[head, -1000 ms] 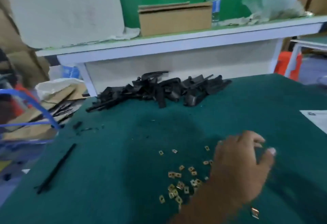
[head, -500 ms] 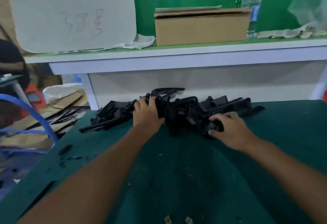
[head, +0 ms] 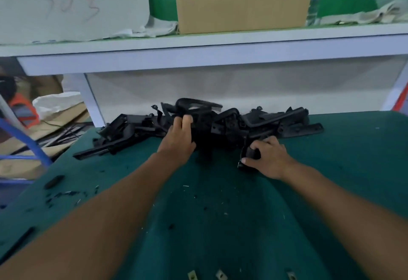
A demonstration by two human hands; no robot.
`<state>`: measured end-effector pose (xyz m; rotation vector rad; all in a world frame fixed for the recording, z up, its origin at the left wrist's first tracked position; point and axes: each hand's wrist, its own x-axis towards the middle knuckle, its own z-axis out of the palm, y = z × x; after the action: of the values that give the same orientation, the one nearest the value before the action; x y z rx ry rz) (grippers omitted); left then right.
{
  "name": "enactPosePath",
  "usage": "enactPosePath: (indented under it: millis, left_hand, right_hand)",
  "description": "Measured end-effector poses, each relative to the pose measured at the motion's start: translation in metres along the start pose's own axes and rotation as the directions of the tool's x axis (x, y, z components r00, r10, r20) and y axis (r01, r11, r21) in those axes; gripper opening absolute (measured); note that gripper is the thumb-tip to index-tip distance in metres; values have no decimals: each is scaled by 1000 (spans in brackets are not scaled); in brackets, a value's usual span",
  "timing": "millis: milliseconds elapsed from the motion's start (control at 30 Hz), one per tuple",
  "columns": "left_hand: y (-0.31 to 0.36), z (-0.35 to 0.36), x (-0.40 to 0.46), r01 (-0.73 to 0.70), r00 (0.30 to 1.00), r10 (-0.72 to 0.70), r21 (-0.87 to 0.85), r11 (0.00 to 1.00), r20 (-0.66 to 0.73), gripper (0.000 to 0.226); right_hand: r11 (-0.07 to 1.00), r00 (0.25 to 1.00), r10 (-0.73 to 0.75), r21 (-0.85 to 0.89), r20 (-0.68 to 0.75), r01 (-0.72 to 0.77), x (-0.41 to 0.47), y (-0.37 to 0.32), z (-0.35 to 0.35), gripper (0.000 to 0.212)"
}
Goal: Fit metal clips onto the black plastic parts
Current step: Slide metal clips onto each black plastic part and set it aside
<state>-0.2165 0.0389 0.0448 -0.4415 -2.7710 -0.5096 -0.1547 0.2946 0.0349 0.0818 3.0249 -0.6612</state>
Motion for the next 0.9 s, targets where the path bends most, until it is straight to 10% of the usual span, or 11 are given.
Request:
enactPosePath:
  millis: [333,533,700,833,900]
  left_hand:
    - [42,-24,-110,123,991,-116,-115,986,66,51]
    - [78,-57,-200,148,984,-110,-289,946,144,76]
    - [110,-84,-263,110,988,9,-760,640,152,72]
    - [119,-84,-272,78,988,98,-931,356,120,64]
    - [121,-77,-275,85,996,-28,-977,194,81,60]
  right_hand:
    - [996,996,-81,25,-40,82,-95,-6,3,38]
    - [754,995,-93,651,-28,88,-175,-29,-19,17]
    - [430,872,-376,892,314,-137,-237,-54,-27,31]
    - [297,816,-443,919,372,-258,-252,-69,-8,4]
    - [214,822,-453,937,346,-276,-252,-72,3,24]
